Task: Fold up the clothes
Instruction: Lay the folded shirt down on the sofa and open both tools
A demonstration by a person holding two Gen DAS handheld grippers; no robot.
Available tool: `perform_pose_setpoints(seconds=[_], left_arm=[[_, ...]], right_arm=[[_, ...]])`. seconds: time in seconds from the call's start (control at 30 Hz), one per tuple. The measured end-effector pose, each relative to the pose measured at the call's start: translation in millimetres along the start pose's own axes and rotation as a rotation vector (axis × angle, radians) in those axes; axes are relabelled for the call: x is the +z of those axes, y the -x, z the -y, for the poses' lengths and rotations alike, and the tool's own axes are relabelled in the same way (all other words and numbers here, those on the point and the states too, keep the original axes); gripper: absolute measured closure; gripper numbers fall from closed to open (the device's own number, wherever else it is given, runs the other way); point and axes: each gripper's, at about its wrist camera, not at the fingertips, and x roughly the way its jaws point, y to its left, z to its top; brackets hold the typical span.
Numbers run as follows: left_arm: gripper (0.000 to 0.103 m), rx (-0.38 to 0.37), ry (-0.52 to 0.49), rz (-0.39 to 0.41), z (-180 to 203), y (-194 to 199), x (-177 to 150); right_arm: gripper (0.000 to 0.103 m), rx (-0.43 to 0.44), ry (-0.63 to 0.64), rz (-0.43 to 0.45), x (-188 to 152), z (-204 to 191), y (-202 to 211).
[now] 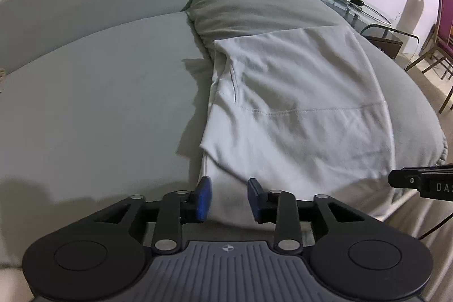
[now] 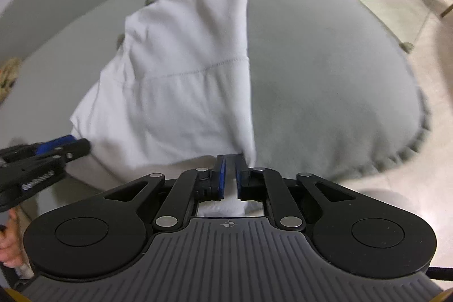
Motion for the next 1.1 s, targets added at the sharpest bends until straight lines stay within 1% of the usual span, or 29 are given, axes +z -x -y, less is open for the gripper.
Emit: perform_pose_setpoints(seconds=[0.03,0.07,0.1,0.13,0.2,0.27,0.3,0.4,0.47,0.57,0.73,0.8,0.93,1.1], left_arm=[[0.054,0.017,-0.002,0.001,3.1,10.7,0.0],[0.046,0.033,-0.003,0.002,6.2,22.1,0.3],[0.036,0.040,0.002,0.008,8.7,35.8,1.6],[0.032,0.036,0.019,0.018,10.3,48.4,2.8],[0.025,0.021,0.048,0.049,13.5,75.9,5.9],[0.021,0.011,0.058,0.088,17.7,106.5,9.3],[0.019,0.014,0.057,0.104,20.2,119.7,10.3],[0.018,0.020,0.057,0.139,30.9,152.8,13.1],[0.017,0.014,0.065,0.158,38.6,171.3,13.5],[0.014,0.019,0.062,0.185,48.9,191.0,13.5],[0.013,-0.004,0.071,0.211,57.9,216.4,10.7],[0.011,0.002,0.062,0.230,61.9,223.3,8.3],[0.011,0.004,0.065,0.226,65.9,223.8,3.1],[0.011,0.003,0.085,0.214,64.7,219.0,1.2]], right_arm=[[0.072,-0.015,0.007,-0.001,-2.7,-3.3,8.7],[0.056,0.001,0.002,0.005,-2.4,-4.8,19.1],[0.050,0.020,-0.004,0.012,-2.4,-6.3,29.8],[0.045,0.055,-0.016,0.023,-3.4,-7.5,42.0],[0.043,0.116,-0.038,0.042,-1.5,-8.9,65.2],[0.035,0.156,-0.047,0.069,-7.1,-11.4,89.7],[0.033,0.174,-0.048,0.085,-9.3,-13.4,102.5],[0.029,0.199,-0.032,0.117,-12.4,-15.5,140.0],[0.020,0.209,-0.008,0.127,-13.9,-18.4,161.0],[0.019,0.235,0.018,0.158,-21.8,-21.1,195.5],[0.019,0.178,0.073,0.257,-35.1,-23.2,246.1],[0.019,0.165,0.082,0.282,-39.4,-23.0,258.9],[0.017,0.136,0.099,0.302,-45.7,-22.6,274.0],[0.017,0.106,0.115,0.286,-49.9,-22.0,275.2]])
